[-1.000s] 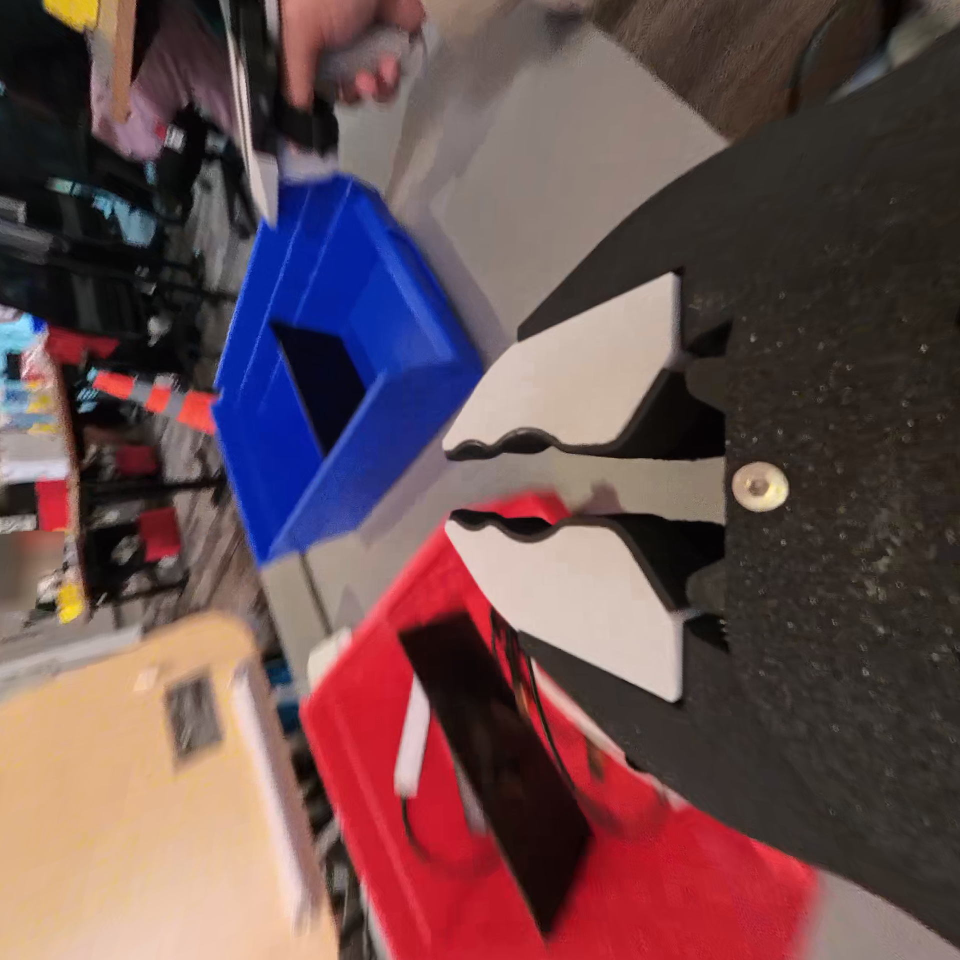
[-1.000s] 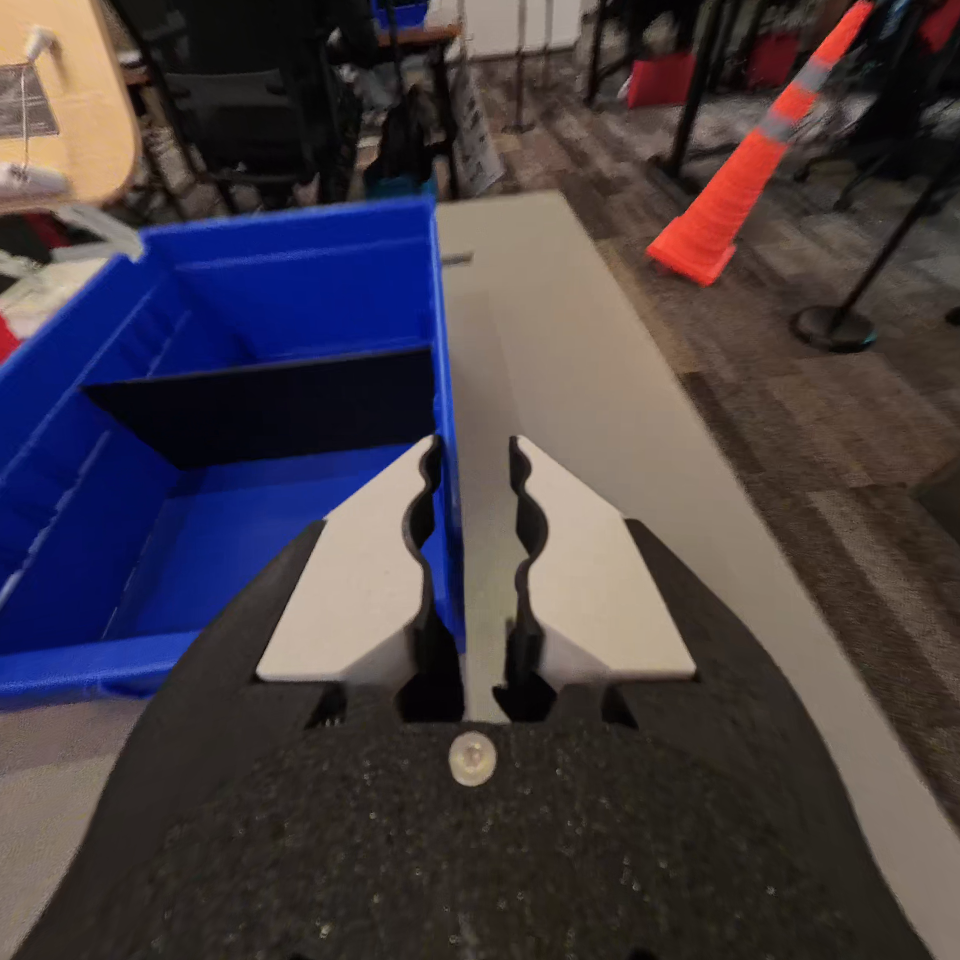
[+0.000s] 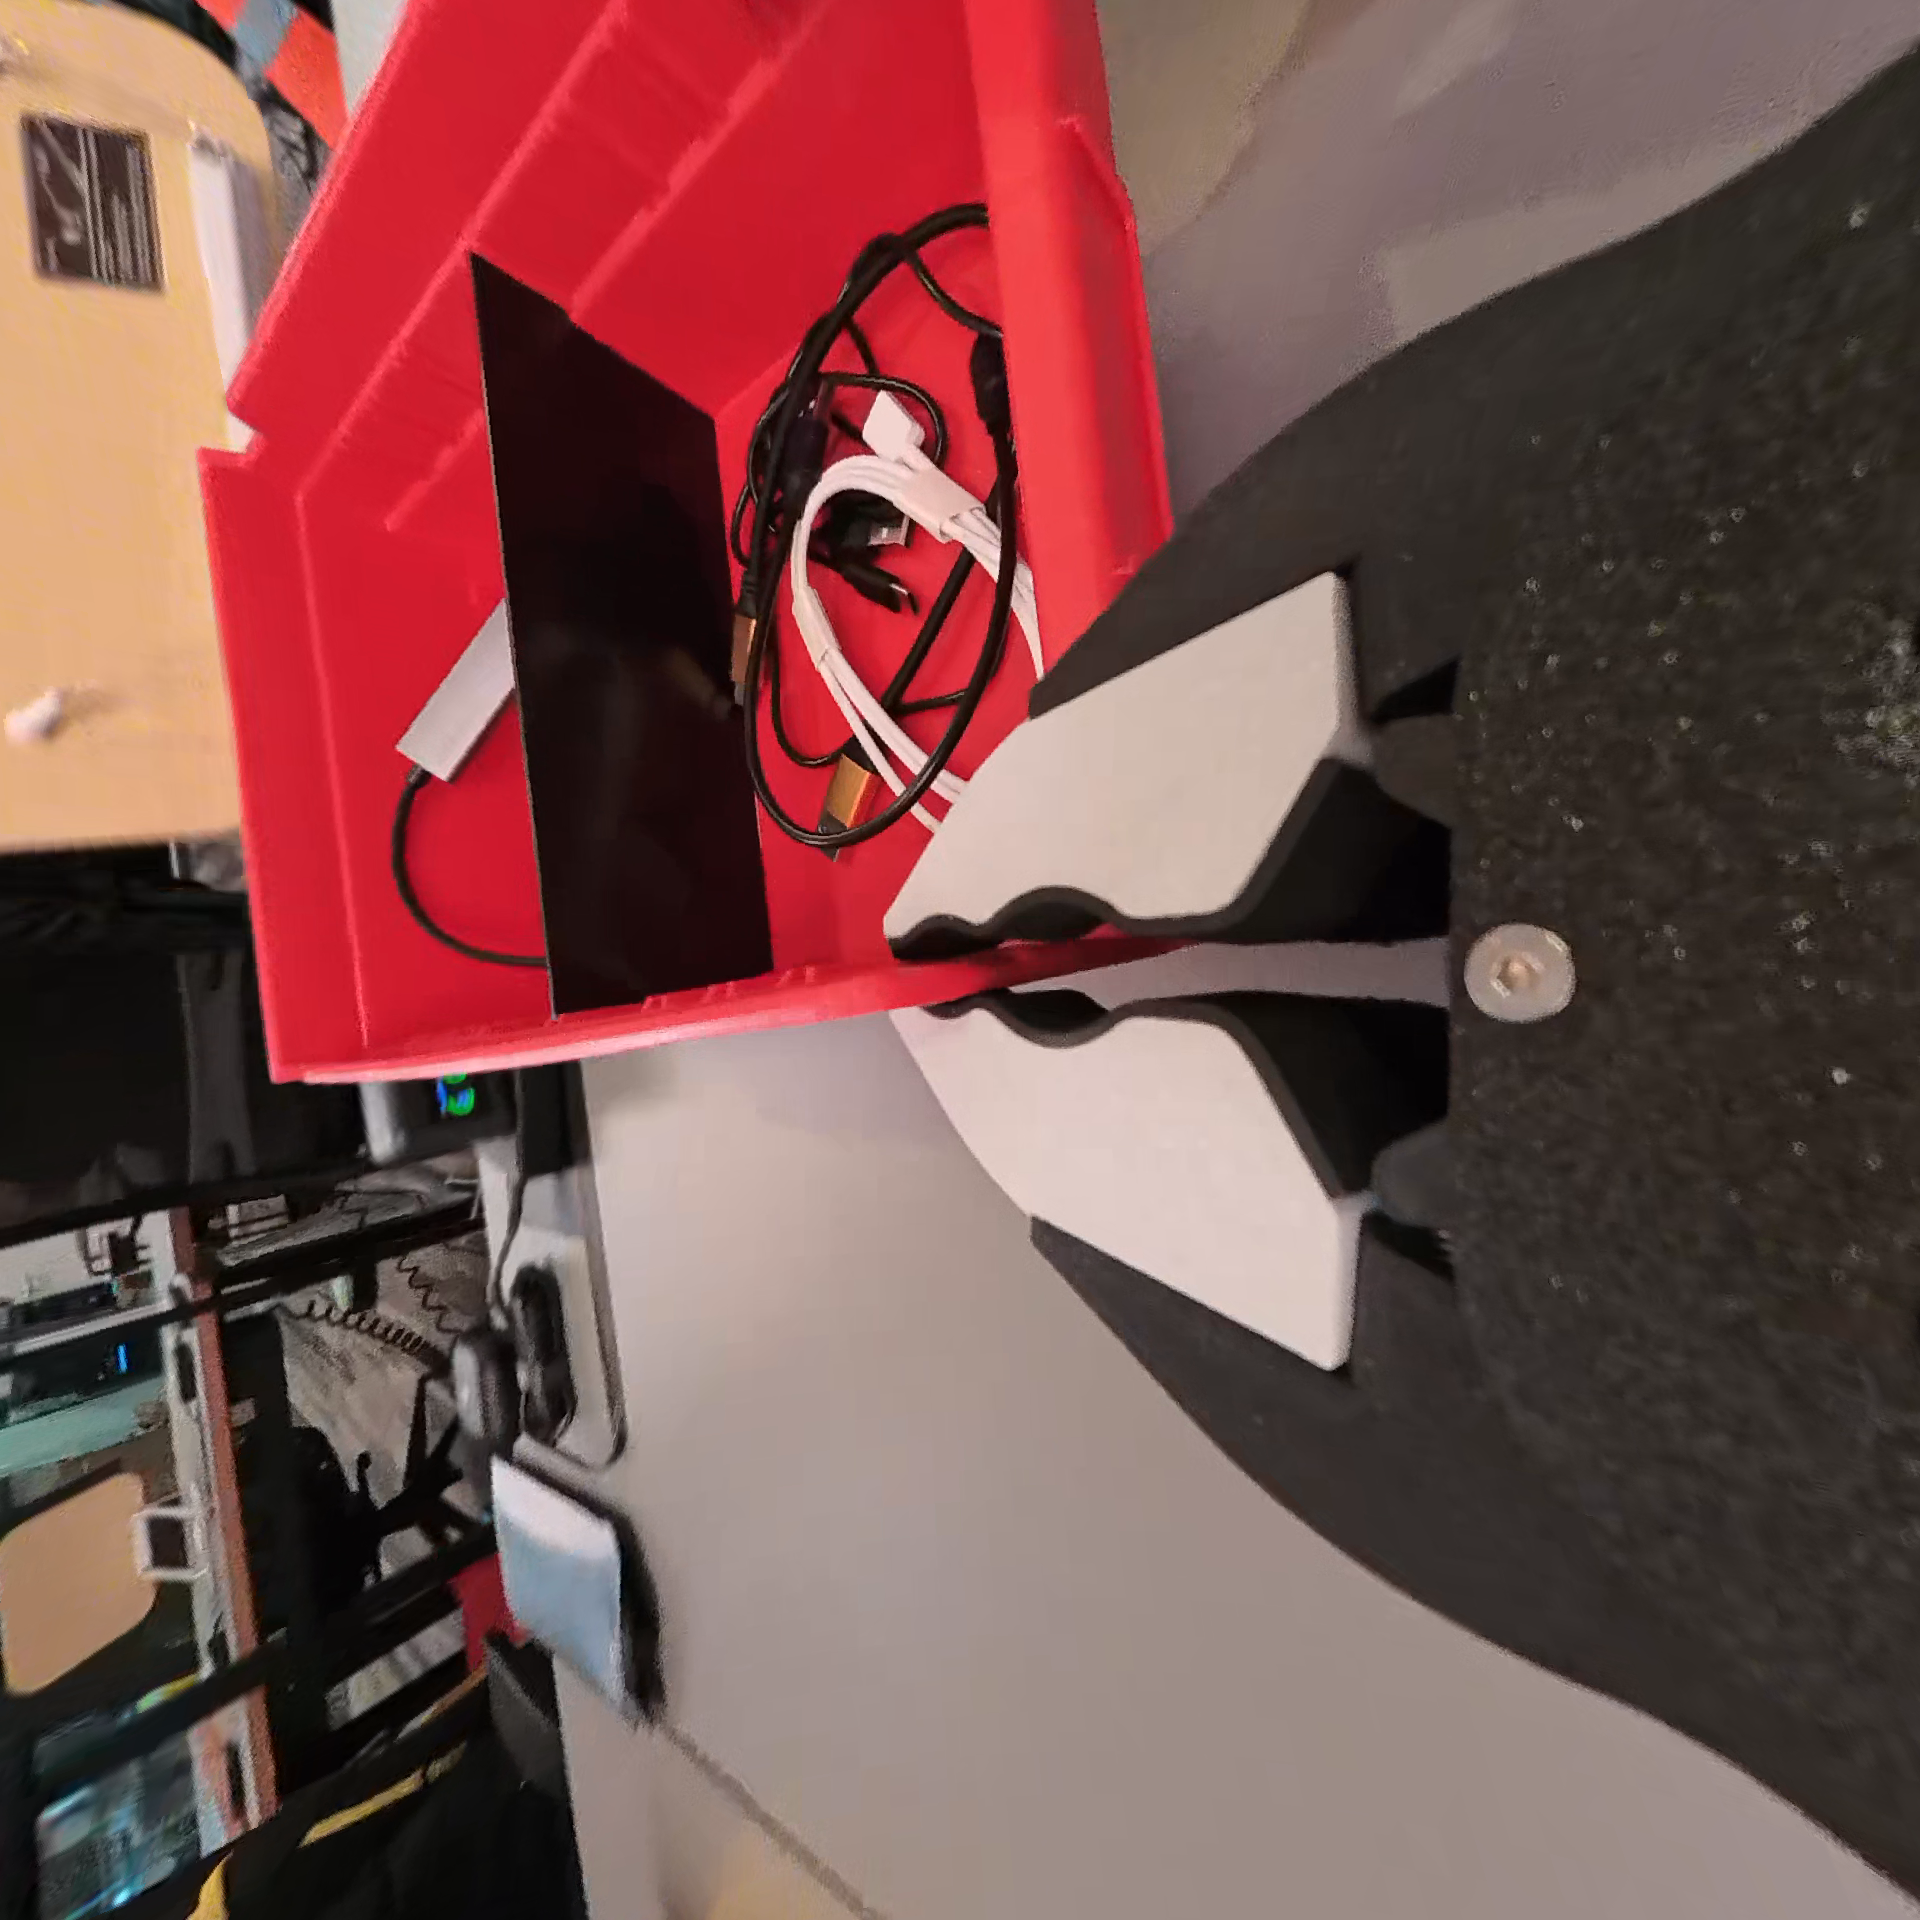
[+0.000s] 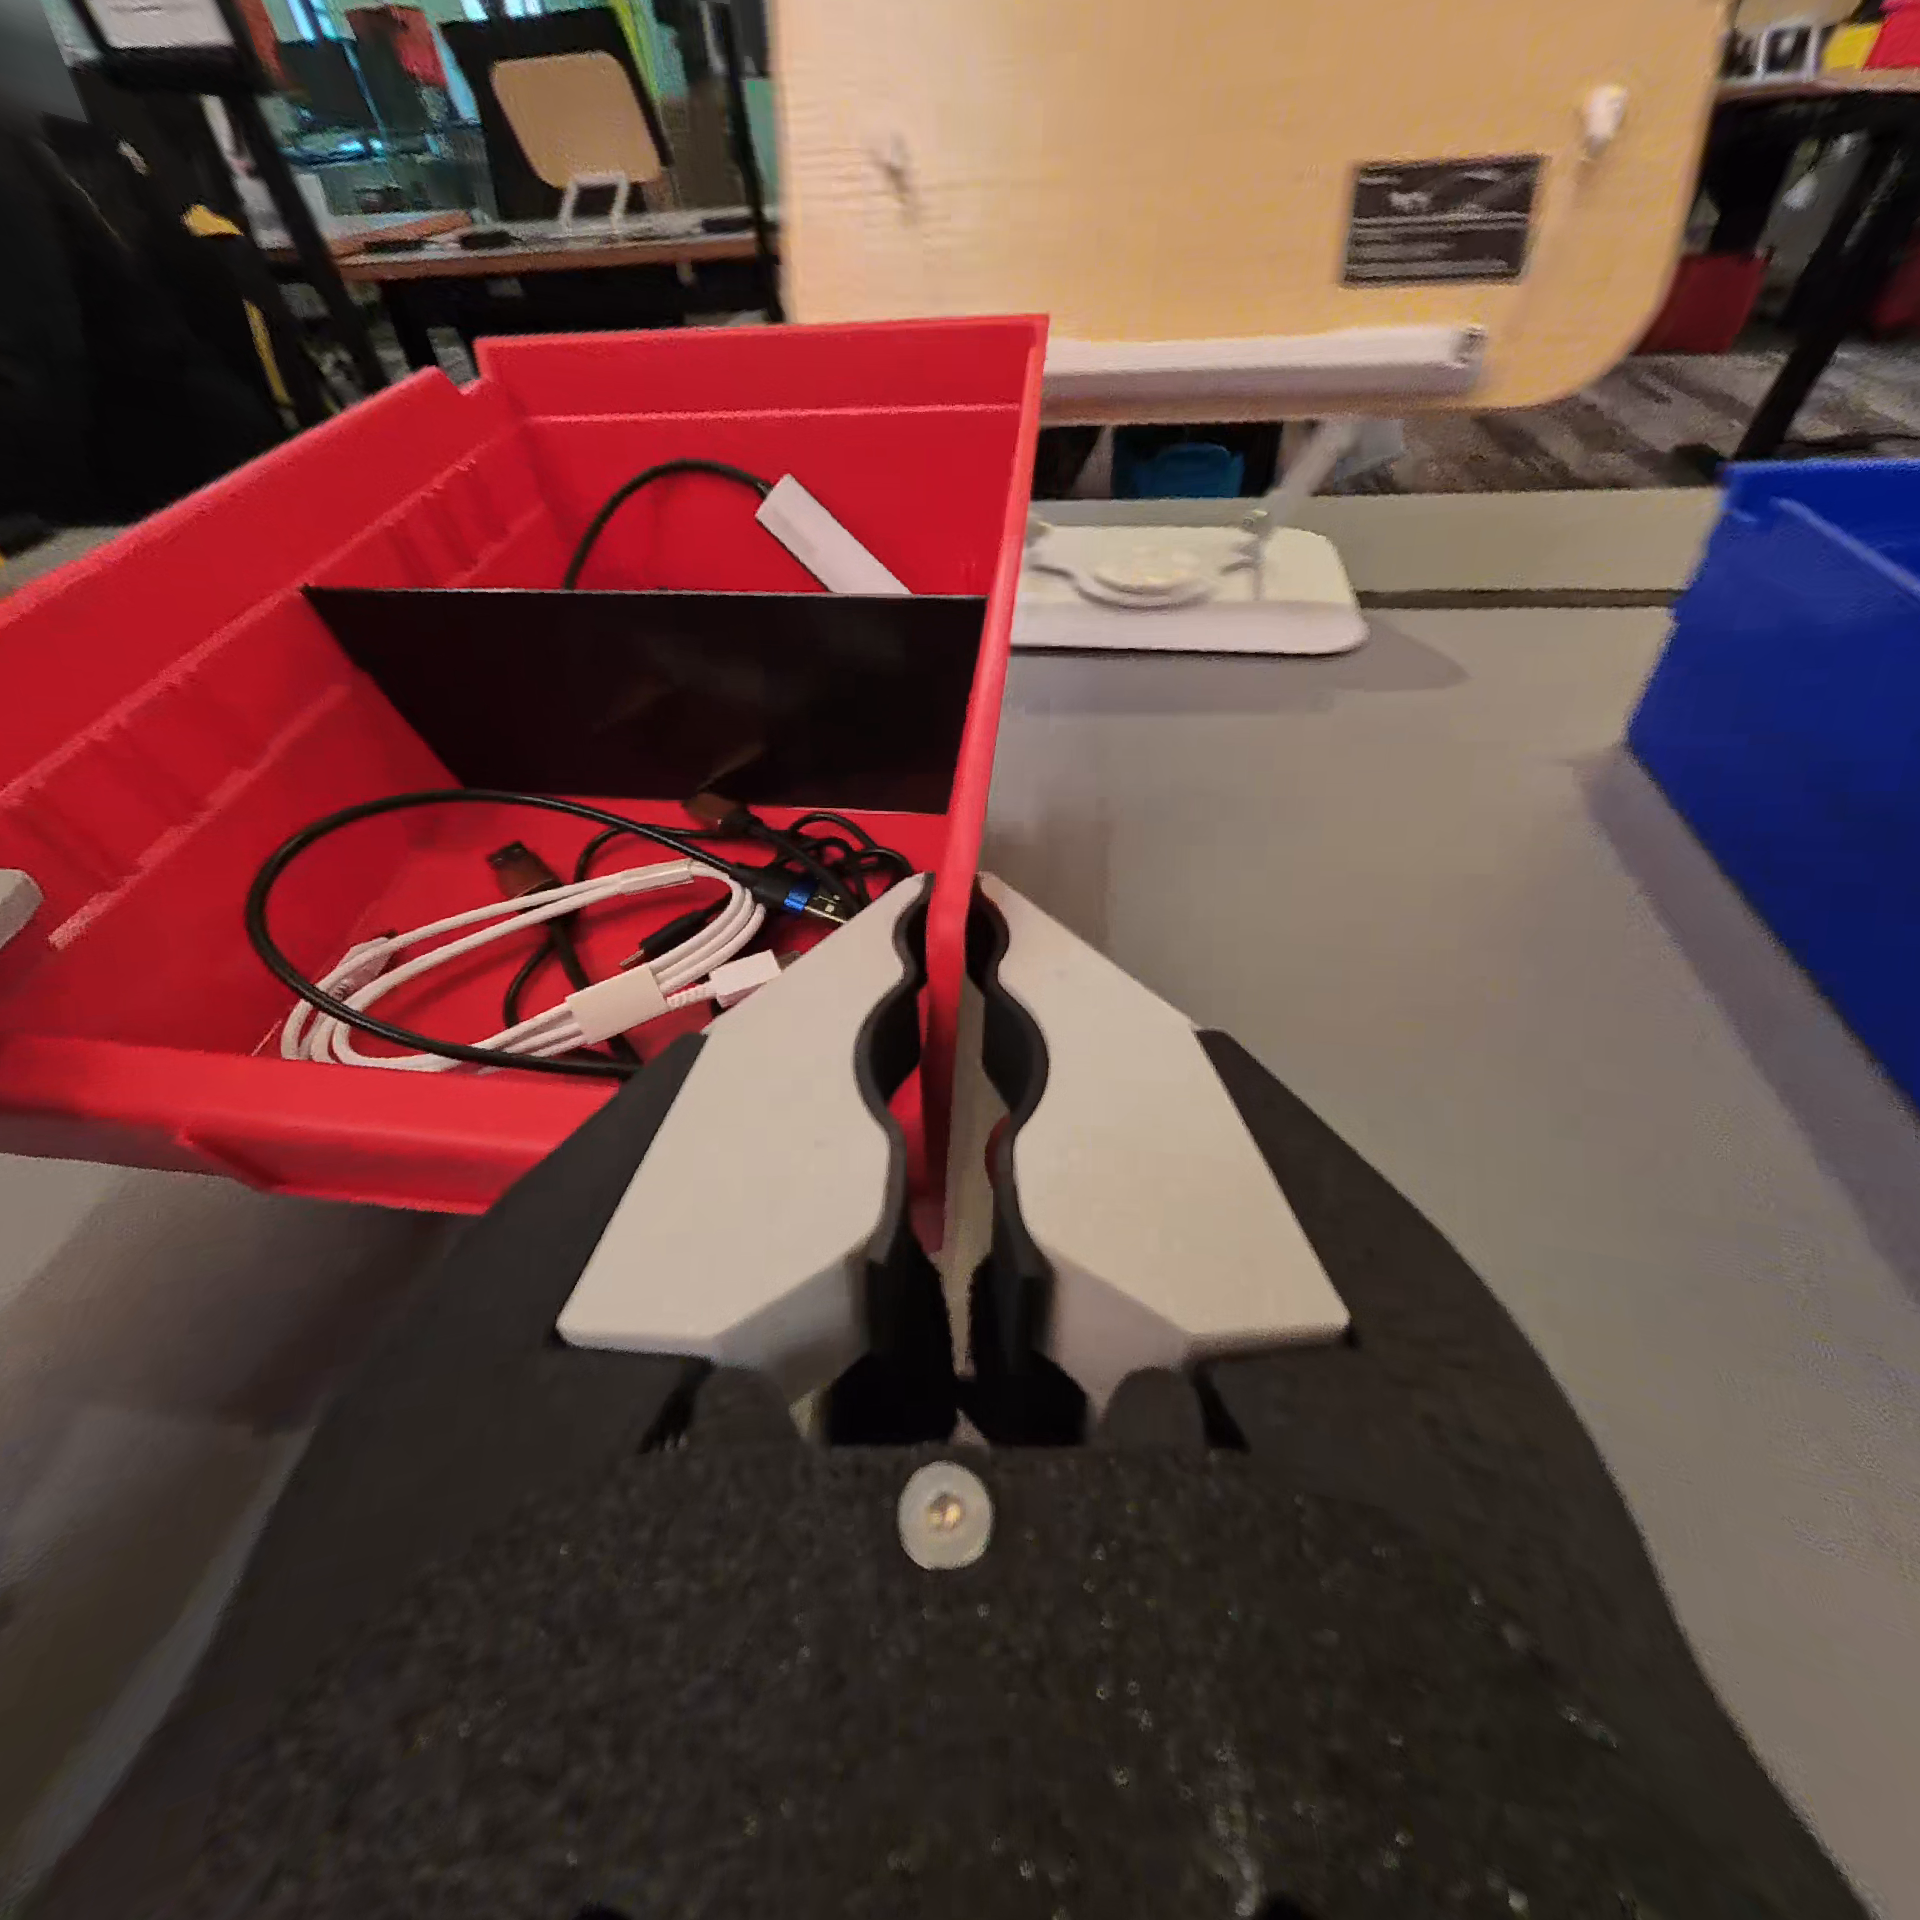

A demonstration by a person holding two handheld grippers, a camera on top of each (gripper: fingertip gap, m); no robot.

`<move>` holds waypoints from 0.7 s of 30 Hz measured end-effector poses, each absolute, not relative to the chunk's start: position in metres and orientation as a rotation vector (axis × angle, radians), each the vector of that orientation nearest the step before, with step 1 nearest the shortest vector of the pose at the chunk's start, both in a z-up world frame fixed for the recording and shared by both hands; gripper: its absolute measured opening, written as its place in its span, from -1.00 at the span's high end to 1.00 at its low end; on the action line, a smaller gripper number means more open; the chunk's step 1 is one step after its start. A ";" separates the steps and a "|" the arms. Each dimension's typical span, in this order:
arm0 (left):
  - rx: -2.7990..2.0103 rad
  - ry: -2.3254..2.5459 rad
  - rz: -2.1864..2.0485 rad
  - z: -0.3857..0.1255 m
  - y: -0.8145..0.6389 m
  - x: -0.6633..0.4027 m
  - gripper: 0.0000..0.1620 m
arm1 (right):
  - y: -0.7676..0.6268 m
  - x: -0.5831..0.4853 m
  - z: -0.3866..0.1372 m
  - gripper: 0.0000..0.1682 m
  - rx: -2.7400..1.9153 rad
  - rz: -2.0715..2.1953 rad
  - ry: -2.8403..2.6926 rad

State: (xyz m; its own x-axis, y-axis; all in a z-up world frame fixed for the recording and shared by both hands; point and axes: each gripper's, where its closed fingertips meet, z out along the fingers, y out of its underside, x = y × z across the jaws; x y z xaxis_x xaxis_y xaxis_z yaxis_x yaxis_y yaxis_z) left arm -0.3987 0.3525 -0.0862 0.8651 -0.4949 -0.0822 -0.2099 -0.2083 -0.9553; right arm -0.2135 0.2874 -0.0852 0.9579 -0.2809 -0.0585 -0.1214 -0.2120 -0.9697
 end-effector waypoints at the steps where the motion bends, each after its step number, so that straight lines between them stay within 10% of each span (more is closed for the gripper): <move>1: -1.771 0.547 -0.284 -0.083 0.359 -0.419 0.96 | 0.296 -0.234 -0.086 0.97 -1.790 -0.142 0.282; 21: -1.928 0.381 -0.216 -0.115 0.391 -0.518 0.73 | 0.279 -0.284 -0.065 0.66 -1.722 0.200 -0.189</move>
